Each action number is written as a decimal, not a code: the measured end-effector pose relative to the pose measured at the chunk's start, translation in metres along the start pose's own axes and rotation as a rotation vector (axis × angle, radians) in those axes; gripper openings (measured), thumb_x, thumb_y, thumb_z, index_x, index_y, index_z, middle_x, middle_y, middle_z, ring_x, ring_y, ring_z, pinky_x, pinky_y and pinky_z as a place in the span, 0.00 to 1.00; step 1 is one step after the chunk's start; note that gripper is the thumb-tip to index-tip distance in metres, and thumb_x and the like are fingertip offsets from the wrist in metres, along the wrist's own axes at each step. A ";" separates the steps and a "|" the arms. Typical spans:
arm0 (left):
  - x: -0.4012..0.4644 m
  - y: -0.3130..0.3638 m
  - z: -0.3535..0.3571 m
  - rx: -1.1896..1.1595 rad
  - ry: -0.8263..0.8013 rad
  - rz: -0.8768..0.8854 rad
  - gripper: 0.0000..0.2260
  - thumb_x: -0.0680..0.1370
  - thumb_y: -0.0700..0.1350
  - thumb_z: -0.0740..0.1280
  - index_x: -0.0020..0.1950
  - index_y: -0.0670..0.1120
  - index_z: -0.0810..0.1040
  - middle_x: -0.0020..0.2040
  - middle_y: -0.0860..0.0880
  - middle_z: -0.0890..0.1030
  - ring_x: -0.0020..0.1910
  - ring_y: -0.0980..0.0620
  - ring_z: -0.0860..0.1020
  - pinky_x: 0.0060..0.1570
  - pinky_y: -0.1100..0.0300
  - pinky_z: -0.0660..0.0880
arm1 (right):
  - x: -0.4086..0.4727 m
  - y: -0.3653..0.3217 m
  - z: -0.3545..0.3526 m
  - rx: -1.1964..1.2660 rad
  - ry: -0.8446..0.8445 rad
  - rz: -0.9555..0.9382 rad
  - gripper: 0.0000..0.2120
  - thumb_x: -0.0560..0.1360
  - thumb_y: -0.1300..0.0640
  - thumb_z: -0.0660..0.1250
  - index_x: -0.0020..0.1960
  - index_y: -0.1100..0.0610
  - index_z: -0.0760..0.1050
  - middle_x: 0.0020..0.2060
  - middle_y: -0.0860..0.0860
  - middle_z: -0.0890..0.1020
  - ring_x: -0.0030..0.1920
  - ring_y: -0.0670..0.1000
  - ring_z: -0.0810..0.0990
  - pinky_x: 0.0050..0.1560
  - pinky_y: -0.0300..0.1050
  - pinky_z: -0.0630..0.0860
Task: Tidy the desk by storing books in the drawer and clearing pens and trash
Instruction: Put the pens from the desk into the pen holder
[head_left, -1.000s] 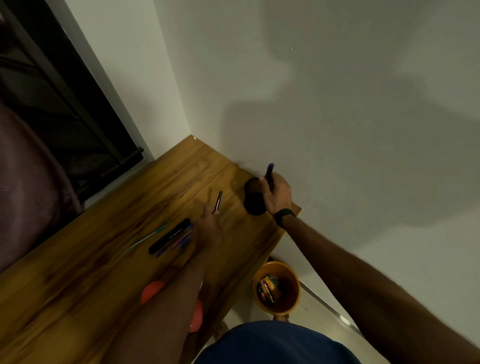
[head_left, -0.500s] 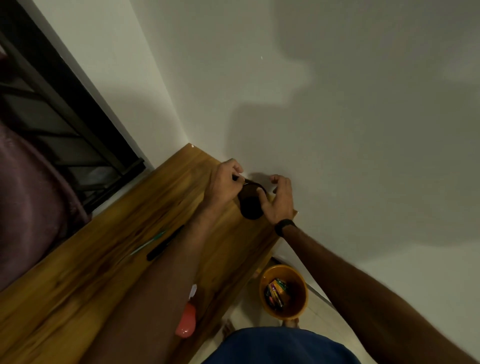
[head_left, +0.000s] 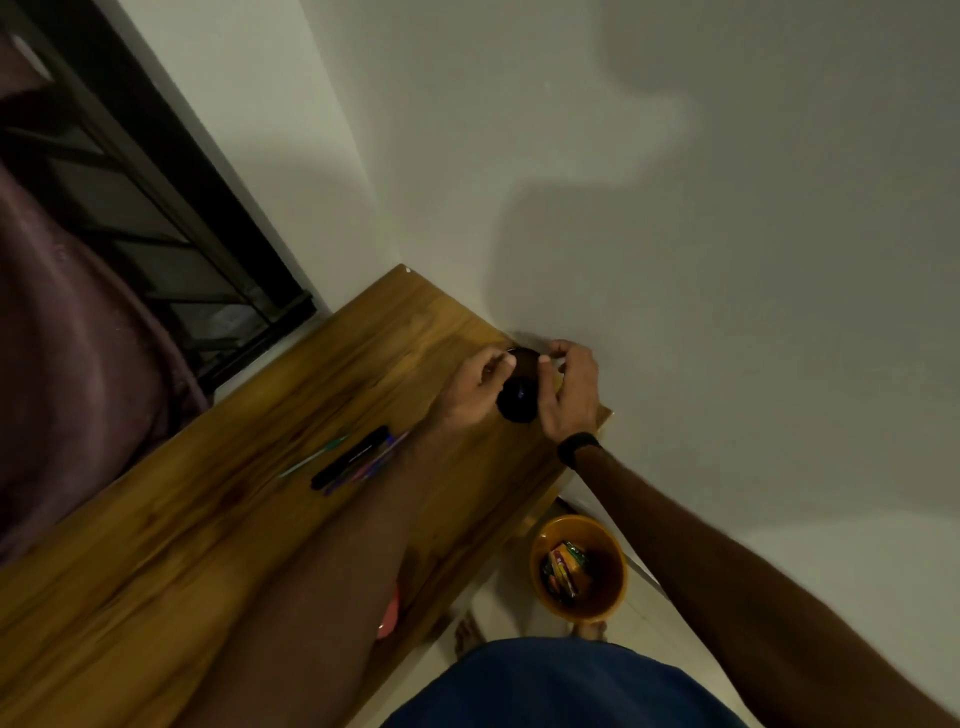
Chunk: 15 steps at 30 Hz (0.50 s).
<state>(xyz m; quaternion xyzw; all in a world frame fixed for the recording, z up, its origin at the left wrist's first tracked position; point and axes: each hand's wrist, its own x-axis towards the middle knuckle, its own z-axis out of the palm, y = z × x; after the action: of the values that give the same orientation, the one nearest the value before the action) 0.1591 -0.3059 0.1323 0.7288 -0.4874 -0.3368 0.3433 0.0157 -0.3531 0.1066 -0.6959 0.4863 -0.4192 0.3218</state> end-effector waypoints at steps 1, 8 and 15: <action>-0.007 -0.007 -0.006 -0.001 0.034 -0.012 0.11 0.79 0.58 0.59 0.51 0.54 0.76 0.45 0.54 0.80 0.45 0.54 0.80 0.44 0.59 0.77 | -0.002 -0.008 0.003 -0.019 -0.006 -0.060 0.08 0.80 0.55 0.61 0.55 0.58 0.73 0.50 0.54 0.77 0.51 0.52 0.73 0.54 0.52 0.73; -0.066 -0.086 -0.051 0.090 0.299 -0.223 0.19 0.77 0.59 0.56 0.43 0.45 0.76 0.45 0.40 0.81 0.44 0.46 0.79 0.44 0.52 0.73 | -0.030 -0.060 0.054 -0.124 -0.229 -0.492 0.10 0.79 0.51 0.62 0.44 0.55 0.75 0.39 0.51 0.76 0.43 0.53 0.71 0.48 0.49 0.66; -0.114 -0.162 -0.094 0.292 0.367 -0.468 0.09 0.76 0.47 0.66 0.54 0.46 0.78 0.55 0.42 0.80 0.55 0.41 0.78 0.52 0.52 0.73 | -0.075 -0.044 0.129 -0.179 -0.728 -0.367 0.10 0.76 0.53 0.65 0.54 0.57 0.78 0.48 0.57 0.80 0.50 0.58 0.77 0.51 0.53 0.75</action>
<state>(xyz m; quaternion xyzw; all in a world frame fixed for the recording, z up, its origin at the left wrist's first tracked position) 0.2808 -0.1356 0.0662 0.9111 -0.2800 -0.1959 0.2306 0.1366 -0.2630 0.0669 -0.8989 0.2434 -0.1525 0.3310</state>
